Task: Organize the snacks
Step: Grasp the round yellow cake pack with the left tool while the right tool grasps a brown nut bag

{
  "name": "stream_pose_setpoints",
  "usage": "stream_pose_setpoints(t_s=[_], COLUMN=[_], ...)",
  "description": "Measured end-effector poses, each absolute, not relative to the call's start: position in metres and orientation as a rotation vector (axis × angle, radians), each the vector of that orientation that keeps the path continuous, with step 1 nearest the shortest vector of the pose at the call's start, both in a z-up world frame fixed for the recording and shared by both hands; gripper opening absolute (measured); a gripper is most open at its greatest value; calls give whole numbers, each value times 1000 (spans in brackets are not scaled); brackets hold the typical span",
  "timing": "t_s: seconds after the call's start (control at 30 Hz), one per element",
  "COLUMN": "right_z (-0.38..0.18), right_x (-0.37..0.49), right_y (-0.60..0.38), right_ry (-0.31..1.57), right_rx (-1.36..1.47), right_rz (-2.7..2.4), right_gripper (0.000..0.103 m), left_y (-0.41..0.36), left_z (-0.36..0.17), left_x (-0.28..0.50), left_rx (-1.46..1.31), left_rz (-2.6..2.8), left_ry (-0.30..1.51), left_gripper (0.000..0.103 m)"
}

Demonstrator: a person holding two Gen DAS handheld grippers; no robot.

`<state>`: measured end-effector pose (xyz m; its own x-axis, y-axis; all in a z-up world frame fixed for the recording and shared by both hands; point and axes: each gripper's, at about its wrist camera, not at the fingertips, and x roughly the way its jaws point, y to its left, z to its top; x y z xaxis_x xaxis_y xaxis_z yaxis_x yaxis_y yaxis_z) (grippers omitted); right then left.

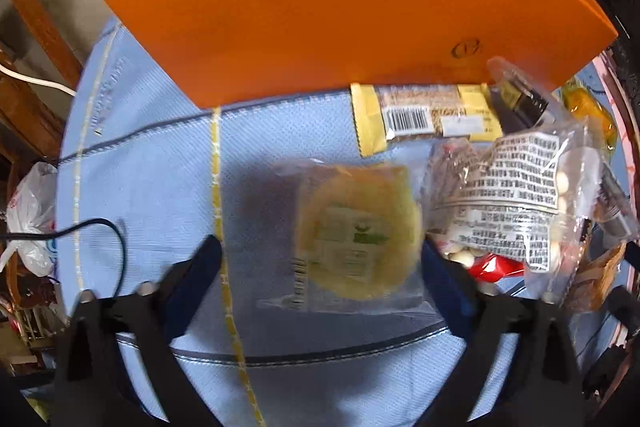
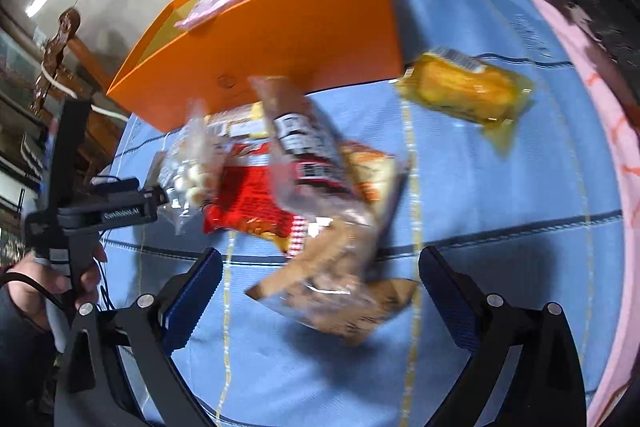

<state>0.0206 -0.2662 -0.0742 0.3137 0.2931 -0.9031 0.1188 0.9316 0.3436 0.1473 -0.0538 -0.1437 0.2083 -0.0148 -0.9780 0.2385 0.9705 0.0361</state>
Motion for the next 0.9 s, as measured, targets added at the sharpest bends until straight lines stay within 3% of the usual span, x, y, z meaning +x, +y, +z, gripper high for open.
stream_pose_setpoints(t_s=[0.03,0.07,0.4,0.47,0.5,0.57,0.6,0.9], right_z=[-76,-77,-89,-97,-100,-98,-95,-22], right_x=[24,27,22,24,24,25,25,20], right_y=[-271,-273,-242,-233,-230,-226,-226,-219], right_ry=[1258,1259,1283,1305,1324,1332,1331,1189], right_rx=[381,378,188,117,83,40,39,64], right_rz=[112,105,121,114,110,94,100,176], right_gripper=[99,99,99,83,57,52,45,43], left_y=[-55,-55,-27,-21,-18,-14,-12,-10], left_z=[-149,-152,-128,-124,-125,-126,-126,-91], left_x=[147,147,111,96,91,81,76,55], left_rx=[202,210,101,82,75,71,69,51], left_rz=[-184,-181,-150,-149,-152,-152,-151,-191], left_ry=[1371,1368,1328,1342,1350,1362,1366,1283], left_gripper=[61,55,53,53,53,53,53,53])
